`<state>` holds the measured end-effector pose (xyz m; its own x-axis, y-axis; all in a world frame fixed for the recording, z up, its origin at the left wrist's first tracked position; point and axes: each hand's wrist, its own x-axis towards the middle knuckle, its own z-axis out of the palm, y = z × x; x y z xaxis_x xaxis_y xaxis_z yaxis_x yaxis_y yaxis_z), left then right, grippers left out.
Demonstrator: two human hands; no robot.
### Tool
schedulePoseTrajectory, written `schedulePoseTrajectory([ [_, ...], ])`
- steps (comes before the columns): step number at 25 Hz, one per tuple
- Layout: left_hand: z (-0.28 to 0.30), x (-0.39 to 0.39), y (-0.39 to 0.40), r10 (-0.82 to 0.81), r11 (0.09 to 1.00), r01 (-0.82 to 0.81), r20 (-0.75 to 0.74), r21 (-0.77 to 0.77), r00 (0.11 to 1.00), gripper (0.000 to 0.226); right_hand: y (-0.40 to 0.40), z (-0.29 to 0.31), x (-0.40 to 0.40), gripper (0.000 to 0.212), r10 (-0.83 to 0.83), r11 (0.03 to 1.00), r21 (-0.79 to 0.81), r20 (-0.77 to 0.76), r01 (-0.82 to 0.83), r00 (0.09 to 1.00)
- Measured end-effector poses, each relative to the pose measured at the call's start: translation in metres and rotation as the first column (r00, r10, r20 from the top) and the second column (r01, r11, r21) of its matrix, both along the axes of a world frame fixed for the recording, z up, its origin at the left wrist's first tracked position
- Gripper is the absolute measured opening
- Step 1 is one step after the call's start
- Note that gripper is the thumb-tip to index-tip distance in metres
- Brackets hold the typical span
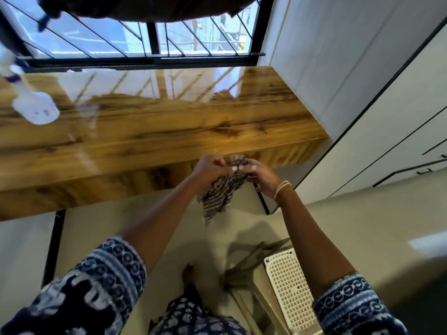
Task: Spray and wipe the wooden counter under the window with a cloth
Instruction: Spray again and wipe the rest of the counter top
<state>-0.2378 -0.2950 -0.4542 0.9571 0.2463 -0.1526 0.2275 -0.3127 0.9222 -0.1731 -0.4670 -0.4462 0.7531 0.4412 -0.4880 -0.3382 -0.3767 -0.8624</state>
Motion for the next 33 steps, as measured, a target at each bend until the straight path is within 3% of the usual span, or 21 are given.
schedulePoseTrajectory([
  [1, 0.006, -0.010, 0.003, 0.048, 0.955, -0.076, -0.104, -0.288, 0.993, 0.011, 0.002, -0.003, -0.007, 0.058, 0.088, 0.996, -0.002, 0.047, -0.088, 0.995],
  [2, 0.013, -0.018, 0.008, 0.032, 0.870, -0.114, -0.176, -0.480, 0.984, 0.012, 0.006, -0.005, -0.011, 0.048, 0.153, 0.988, -0.005, 0.106, -0.153, 0.983],
  [3, 0.018, -0.020, 0.014, 0.000, 0.850, -0.103, -0.195, -0.517, 0.981, 0.016, 0.011, -0.003, -0.015, 0.033, 0.174, 0.984, 0.018, 0.164, -0.180, 0.971],
  [5, 0.026, -0.021, 0.023, 0.022, 0.916, -0.099, -0.198, -0.388, 0.980, 0.018, 0.019, -0.001, -0.019, 0.011, 0.117, 0.981, 0.131, 0.181, -0.142, 0.976],
  [6, 0.031, -0.020, 0.026, 0.082, 0.944, -0.136, -0.186, -0.300, 0.979, 0.023, 0.025, 0.001, -0.019, 0.010, 0.079, 0.975, 0.197, 0.144, -0.107, 0.986],
  [8, 0.036, -0.014, 0.031, 0.156, 0.949, -0.197, -0.176, -0.248, 0.972, 0.037, 0.039, 0.006, -0.017, 0.018, 0.024, 0.927, 0.374, 0.001, -0.023, 1.000],
  [11, 0.036, -0.009, 0.045, -0.001, 0.959, -0.081, -0.290, -0.270, 0.957, 0.067, 0.060, 0.014, -0.008, 0.036, -0.034, 0.879, 0.465, -0.165, 0.108, 0.986],
  [13, 0.031, -0.006, 0.053, -0.075, 0.983, 0.021, -0.300, -0.181, 0.951, 0.054, 0.070, 0.013, 0.000, 0.049, -0.069, 0.880, 0.447, -0.216, 0.161, 0.974],
  [14, 0.029, -0.003, 0.058, -0.079, 0.977, 0.021, -0.268, -0.212, 0.960, 0.044, 0.075, 0.014, 0.006, 0.050, -0.094, 0.886, 0.426, -0.220, 0.182, 0.971],
  [16, 0.028, 0.007, 0.066, -0.066, 0.928, -0.016, -0.209, -0.372, 0.976, 0.032, 0.088, 0.016, 0.020, 0.041, -0.163, 0.909, 0.361, -0.148, 0.207, 0.975],
  [18, 0.028, 0.024, 0.072, -0.009, 0.905, -0.066, -0.174, -0.420, 0.985, 0.031, 0.102, 0.020, 0.032, 0.038, -0.273, 0.927, 0.264, -0.008, 0.266, 0.962],
  [20, 0.031, 0.038, 0.073, 0.033, 0.874, -0.112, -0.172, -0.474, 0.985, 0.034, 0.113, 0.019, 0.040, 0.050, -0.339, 0.921, 0.234, 0.083, 0.312, 0.937],
  [23, 0.036, 0.059, 0.070, -0.127, 0.722, -0.016, -0.155, -0.692, 0.980, 0.033, 0.126, 0.008, 0.051, 0.065, -0.292, 0.955, 0.120, 0.258, 0.270, 0.921],
  [25, 0.033, 0.077, 0.072, -0.230, 0.663, 0.075, -0.107, -0.745, 0.967, 0.032, 0.128, 0.000, 0.071, 0.056, -0.310, 0.944, 0.029, 0.419, 0.328, 0.854],
  [27, 0.032, 0.103, 0.076, -0.218, 0.732, 0.066, -0.142, -0.678, 0.966, 0.030, 0.124, 0.000, 0.101, 0.048, -0.365, 0.899, -0.010, 0.538, 0.439, 0.760],
  [29, 0.026, 0.129, 0.086, -0.125, 0.856, 0.003, -0.201, -0.517, 0.972, 0.030, 0.116, 0.001, 0.140, 0.047, -0.437, 0.836, -0.015, 0.588, 0.549, 0.681],
  [31, 0.012, 0.160, 0.099, -0.025, 0.944, -0.034, -0.173, -0.327, 0.985, 0.025, 0.102, -0.011, 0.190, 0.055, -0.303, 0.778, -0.232, 0.674, 0.583, 0.673],
  [33, -0.004, 0.187, 0.113, 0.052, 0.995, -0.060, -0.104, -0.078, 0.993, 0.023, 0.092, -0.030, 0.229, 0.071, -0.064, 0.648, -0.550, 0.650, 0.527, 0.757],
])
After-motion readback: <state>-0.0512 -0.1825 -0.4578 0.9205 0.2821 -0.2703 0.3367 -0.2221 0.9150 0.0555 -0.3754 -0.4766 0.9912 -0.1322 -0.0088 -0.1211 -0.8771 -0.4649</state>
